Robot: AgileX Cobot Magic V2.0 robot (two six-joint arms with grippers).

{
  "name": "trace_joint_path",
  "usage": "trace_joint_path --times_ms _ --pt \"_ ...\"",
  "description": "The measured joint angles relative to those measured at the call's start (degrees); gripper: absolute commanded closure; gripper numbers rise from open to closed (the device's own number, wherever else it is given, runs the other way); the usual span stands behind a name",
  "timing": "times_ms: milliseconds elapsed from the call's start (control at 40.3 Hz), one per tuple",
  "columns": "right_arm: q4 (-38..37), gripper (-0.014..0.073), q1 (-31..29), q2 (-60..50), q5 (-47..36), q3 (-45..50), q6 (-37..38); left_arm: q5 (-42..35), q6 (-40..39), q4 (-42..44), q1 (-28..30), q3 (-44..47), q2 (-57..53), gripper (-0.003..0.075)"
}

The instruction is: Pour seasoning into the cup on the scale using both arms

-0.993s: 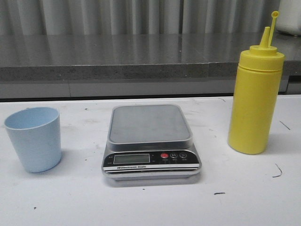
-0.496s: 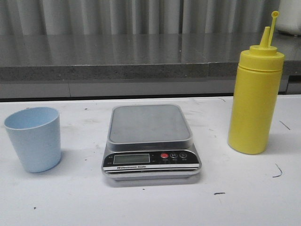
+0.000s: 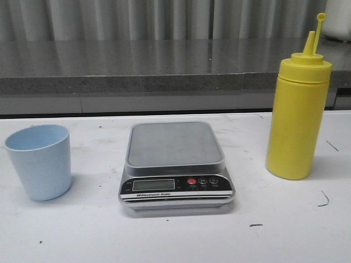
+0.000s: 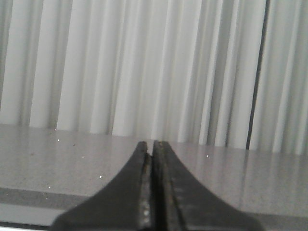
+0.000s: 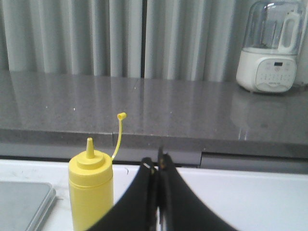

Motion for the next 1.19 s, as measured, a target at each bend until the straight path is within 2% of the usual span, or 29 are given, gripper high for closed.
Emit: trace_joint_path --times_ms 124,273,347,447,546,596,620,695,744,1017,1191 --pt "0.0 0.0654 0.0 6.71 5.32 -4.54 0.0 8.23 0.0 0.8 0.0 -4.95 6.89 0.0741" --pt "0.0 0.0636 0.0 10.46 6.86 -5.28 0.0 12.85 0.0 0.8 0.0 -6.94 12.07 0.074" --pt "0.0 0.0556 0.0 10.69 7.13 -5.28 0.0 12.99 0.0 0.8 0.0 -6.99 12.76 0.0738" --pt "0.0 0.035 0.0 10.69 7.22 -5.28 0.0 12.99 0.0 0.8 0.0 -7.09 12.75 0.0681" --pt "0.0 0.013 0.0 10.69 7.22 -5.33 0.0 12.99 0.0 0.8 0.0 -7.09 12.75 0.0497" --pt "0.0 0.0032 0.0 10.69 7.22 -5.33 0.0 12.99 0.0 0.8 0.0 -7.09 12.75 0.0346" --pt "0.0 0.0004 0.0 10.69 7.22 -5.33 0.0 12.99 0.0 0.8 0.0 -7.09 12.75 0.0272" --pt "0.0 -0.0056 0.0 10.69 7.22 -5.33 0.0 12.99 0.0 0.8 0.0 -7.09 12.75 0.0112" --pt "0.0 -0.0058 0.0 10.69 7.22 -5.33 0.0 12.99 0.0 0.8 0.0 -7.09 12.75 0.0064" --pt "0.0 -0.0058 0.0 10.69 7.22 -5.33 0.0 12.54 0.0 -0.95 0.0 -7.09 14.54 0.0114" --pt "0.0 -0.0058 0.0 10.69 7.22 -5.33 0.0 12.8 0.0 -2.27 -2.02 -8.1 21.46 0.0122"
